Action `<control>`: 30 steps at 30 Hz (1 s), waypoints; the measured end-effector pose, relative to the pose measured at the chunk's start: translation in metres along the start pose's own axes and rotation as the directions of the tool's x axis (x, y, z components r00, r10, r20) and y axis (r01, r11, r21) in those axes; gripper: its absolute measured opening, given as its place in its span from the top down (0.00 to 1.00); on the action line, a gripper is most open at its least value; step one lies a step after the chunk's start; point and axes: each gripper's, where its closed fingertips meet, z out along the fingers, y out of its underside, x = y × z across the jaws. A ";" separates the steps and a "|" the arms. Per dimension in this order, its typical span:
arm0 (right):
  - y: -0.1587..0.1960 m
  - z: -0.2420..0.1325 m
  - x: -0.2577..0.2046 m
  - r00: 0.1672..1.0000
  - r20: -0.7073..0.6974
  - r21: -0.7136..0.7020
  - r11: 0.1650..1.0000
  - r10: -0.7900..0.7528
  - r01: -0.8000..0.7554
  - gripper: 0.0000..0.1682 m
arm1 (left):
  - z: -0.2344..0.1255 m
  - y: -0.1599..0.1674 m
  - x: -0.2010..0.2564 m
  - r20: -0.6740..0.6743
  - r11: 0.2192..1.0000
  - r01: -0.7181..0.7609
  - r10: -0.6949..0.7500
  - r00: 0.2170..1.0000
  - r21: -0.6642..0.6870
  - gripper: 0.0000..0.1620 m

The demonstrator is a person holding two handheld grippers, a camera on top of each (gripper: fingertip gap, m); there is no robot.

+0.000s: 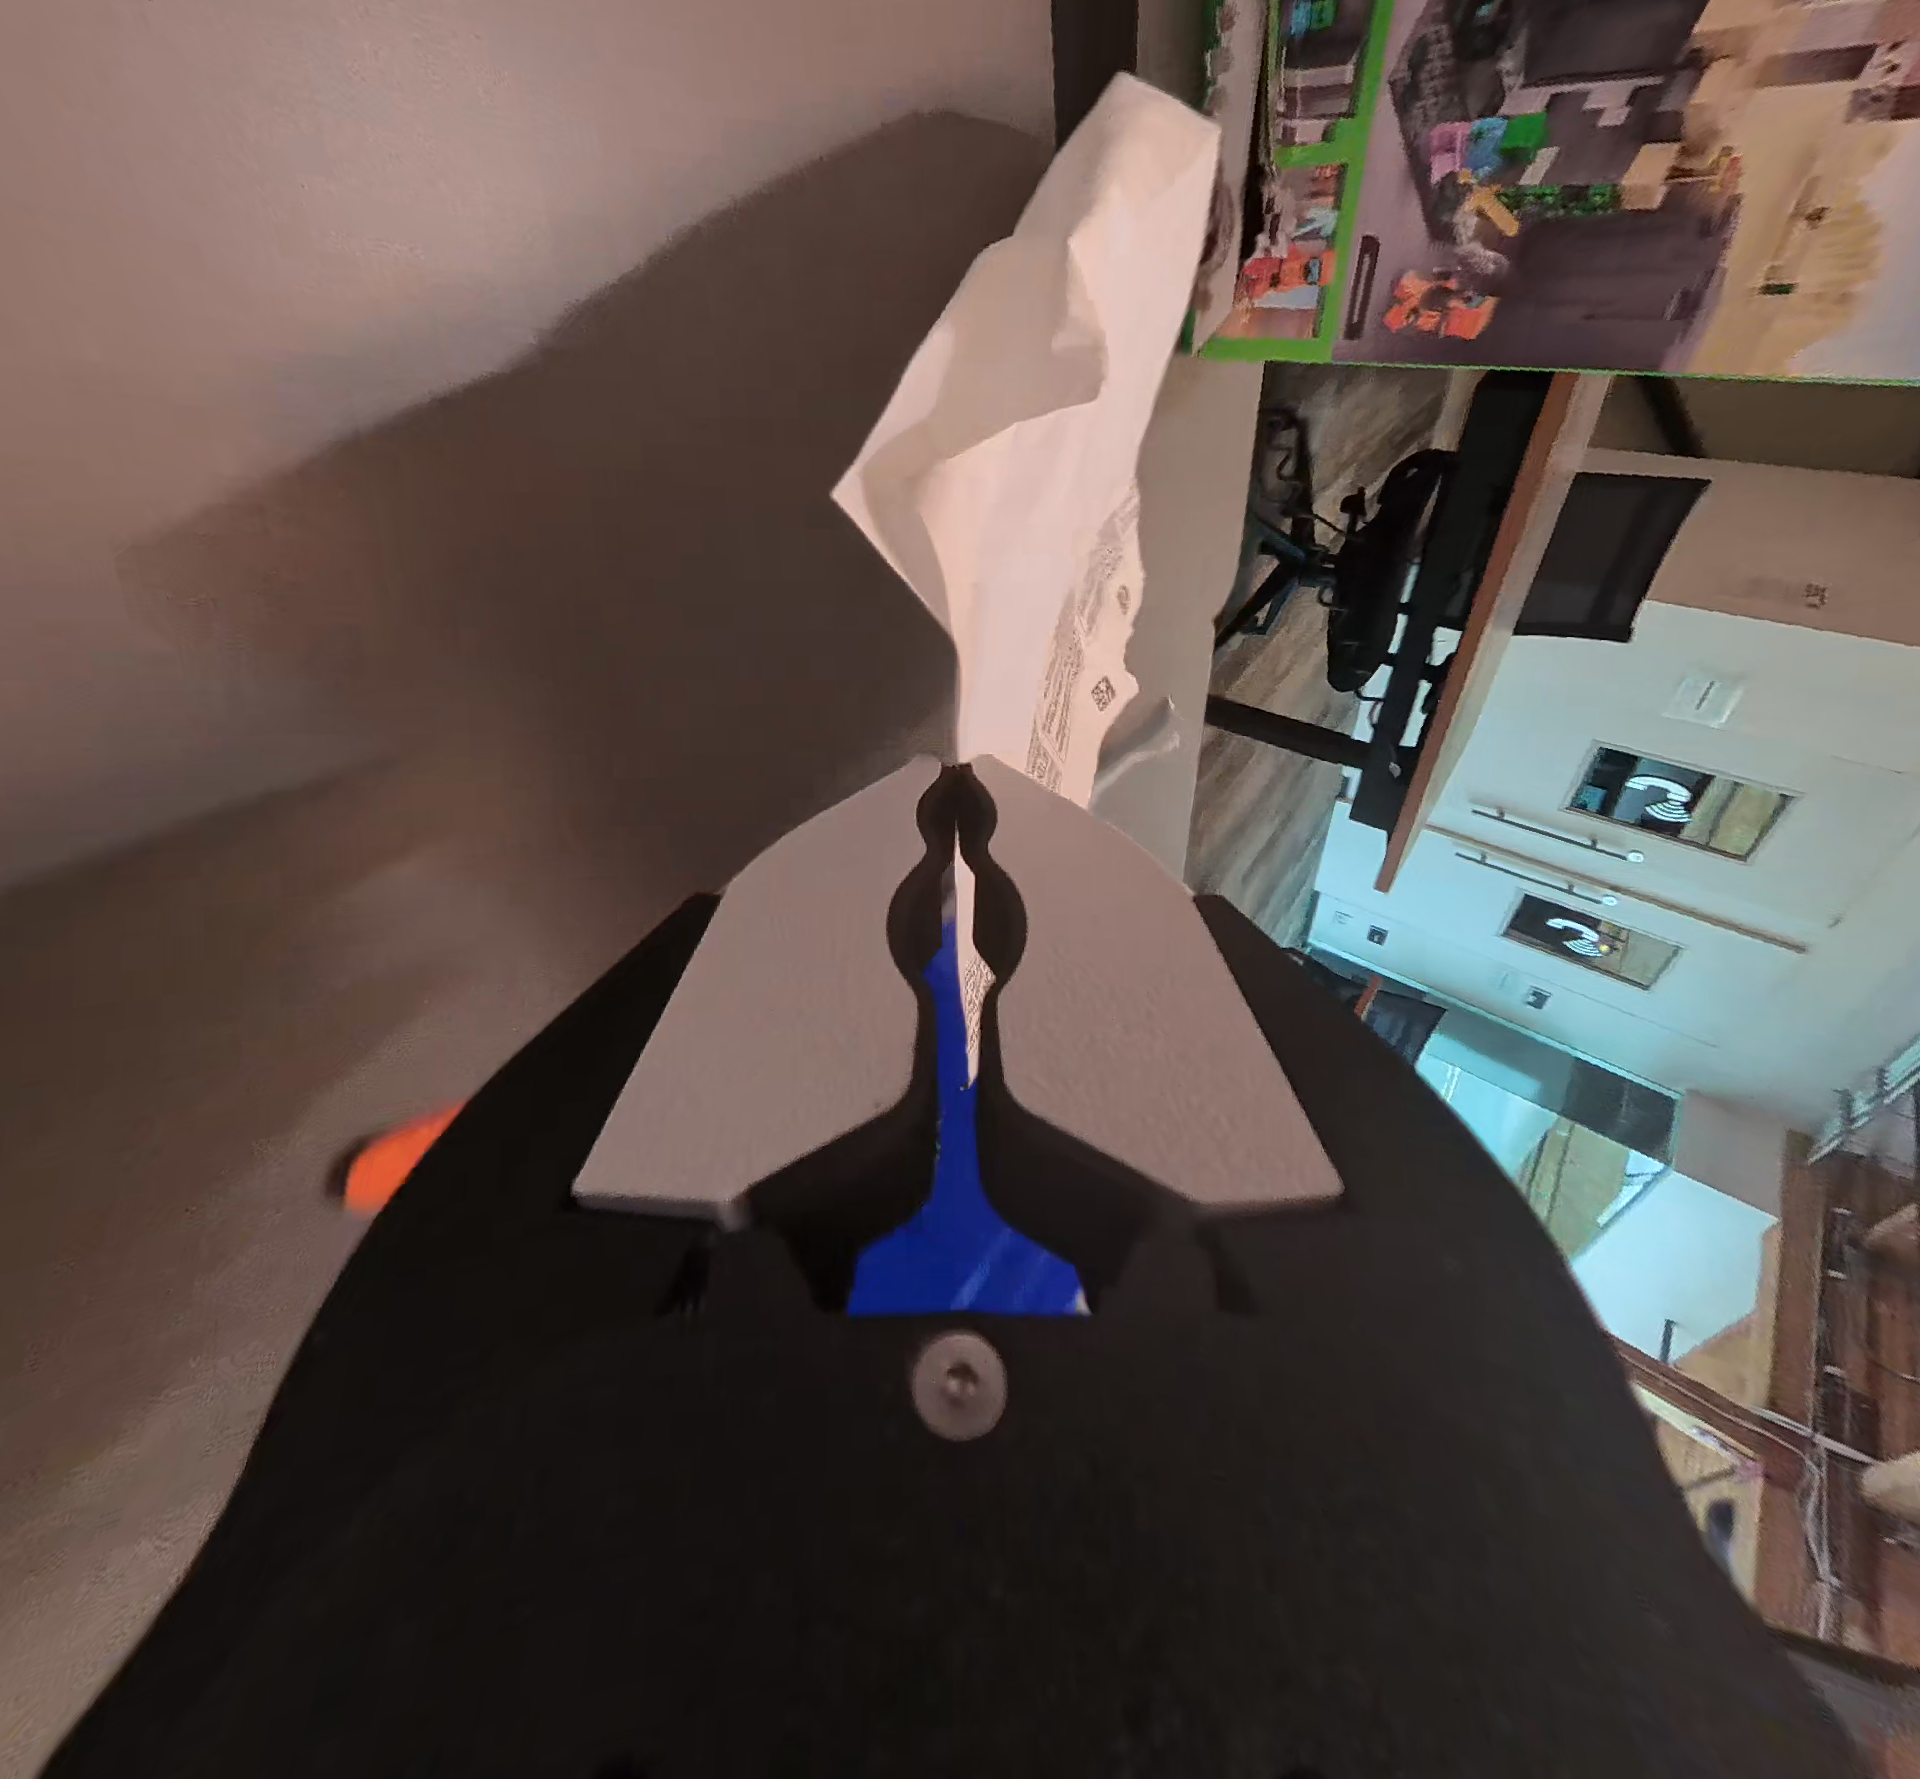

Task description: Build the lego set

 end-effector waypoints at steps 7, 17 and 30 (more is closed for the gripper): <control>0.004 -0.082 0.057 0.990 0.119 -0.063 0.995 -0.070 0.078 1.00 | -0.001 -0.002 0.006 -0.025 1.000 -0.021 0.021 0.999 0.013 0.98; 0.009 -0.170 0.062 0.764 0.646 -0.158 0.981 0.015 0.115 1.00 | -0.004 -0.003 0.011 -0.039 0.999 -0.029 0.030 0.999 0.030 0.98; -0.012 -0.062 0.090 0.662 0.745 -0.052 0.996 0.084 -0.068 0.99 | 0.008 0.010 0.002 -0.017 0.999 0.014 -0.015 1.000 -0.039 0.98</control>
